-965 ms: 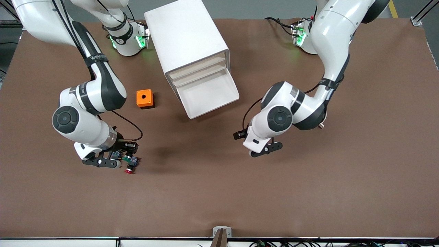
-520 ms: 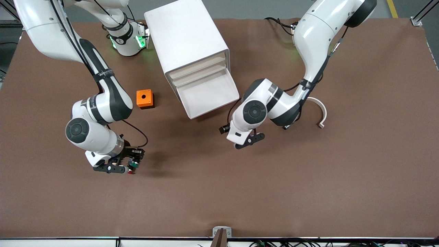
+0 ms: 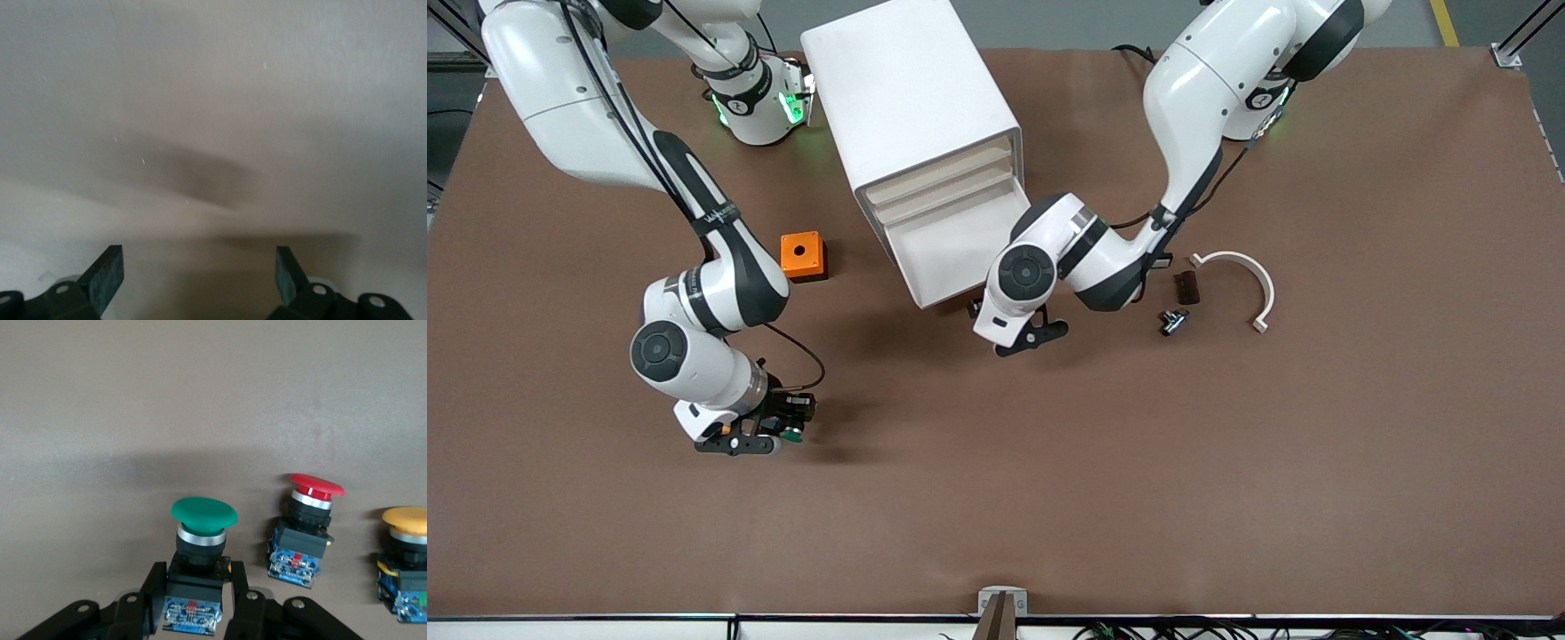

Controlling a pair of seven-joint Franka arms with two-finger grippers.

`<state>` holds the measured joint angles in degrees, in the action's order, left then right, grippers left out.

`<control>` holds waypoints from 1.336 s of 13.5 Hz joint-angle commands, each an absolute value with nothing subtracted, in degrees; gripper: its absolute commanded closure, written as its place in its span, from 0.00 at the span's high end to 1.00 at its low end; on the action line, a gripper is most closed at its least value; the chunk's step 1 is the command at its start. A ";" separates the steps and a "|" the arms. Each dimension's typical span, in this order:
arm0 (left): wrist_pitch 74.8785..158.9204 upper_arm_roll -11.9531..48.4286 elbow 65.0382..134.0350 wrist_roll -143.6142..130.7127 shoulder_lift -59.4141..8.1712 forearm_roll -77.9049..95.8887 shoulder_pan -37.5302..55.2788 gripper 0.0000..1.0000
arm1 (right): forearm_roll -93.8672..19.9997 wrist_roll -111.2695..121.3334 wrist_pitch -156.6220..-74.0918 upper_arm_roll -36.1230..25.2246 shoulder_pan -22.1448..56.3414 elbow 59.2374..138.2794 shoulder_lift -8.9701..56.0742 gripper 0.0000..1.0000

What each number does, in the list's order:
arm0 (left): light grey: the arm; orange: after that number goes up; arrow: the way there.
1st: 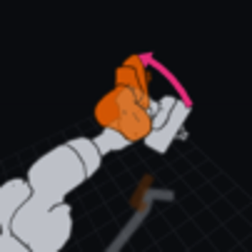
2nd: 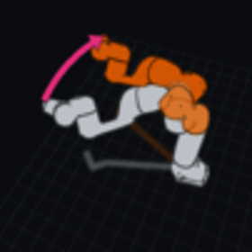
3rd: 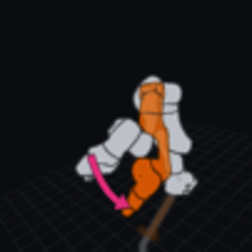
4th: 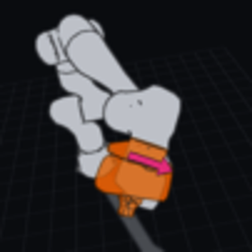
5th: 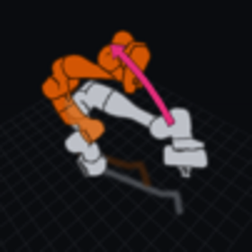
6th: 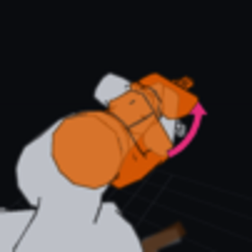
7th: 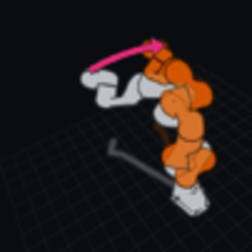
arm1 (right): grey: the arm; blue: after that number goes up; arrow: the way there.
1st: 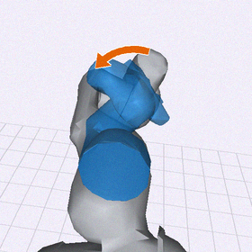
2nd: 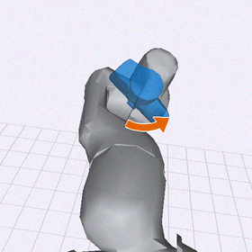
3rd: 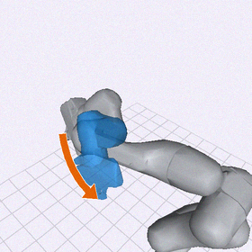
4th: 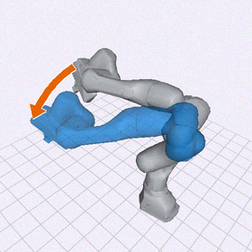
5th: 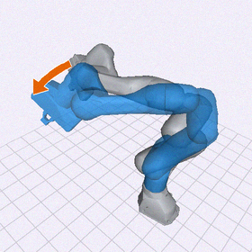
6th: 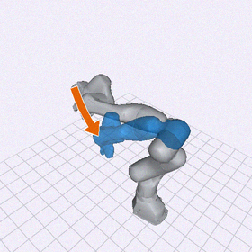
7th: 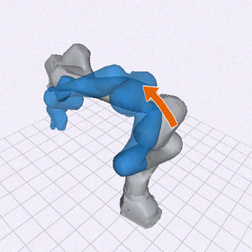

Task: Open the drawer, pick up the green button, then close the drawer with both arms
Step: 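Push the drawer shut with the left gripper while the right gripper carries the button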

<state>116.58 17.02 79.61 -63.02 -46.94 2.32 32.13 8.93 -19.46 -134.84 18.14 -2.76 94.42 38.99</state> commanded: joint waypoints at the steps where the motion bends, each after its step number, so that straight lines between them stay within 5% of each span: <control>1: 116.37 17.05 80.59 -65.39 -46.14 1.58 34.00 1.00 | 11.51 -19.34 -135.88 18.72 -2.90 93.25 41.13 0.04; 5: 116.02 17.31 82.09 -68.28 -45.44 1.76 36.82 1.00 | 11.51 -19.86 -136.49 18.63 -1.94 91.94 42.80 0.11; 8: 116.02 19.06 82.09 -70.66 -45.44 1.76 37.88 1.00 | 11.43 -19.86 -136.41 18.46 -1.67 91.06 43.50 0.32; 12: 116.02 21.97 82.18 -72.94 -45.79 1.76 38.06 1.00 | 11.34 -19.60 -136.23 18.37 -1.84 89.83 43.33 1.00; 18: 116.19 23.82 82.79 -73.83 -45.97 3.69 38.93 1.00 | 11.25 -19.16 -133.08 18.11 -3.34 85.52 40.96 1.00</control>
<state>116.40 23.64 82.15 -72.83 -46.89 2.50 38.38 10.20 -19.44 -135.69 17.87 -2.53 86.87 42.18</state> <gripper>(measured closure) 0.000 0.000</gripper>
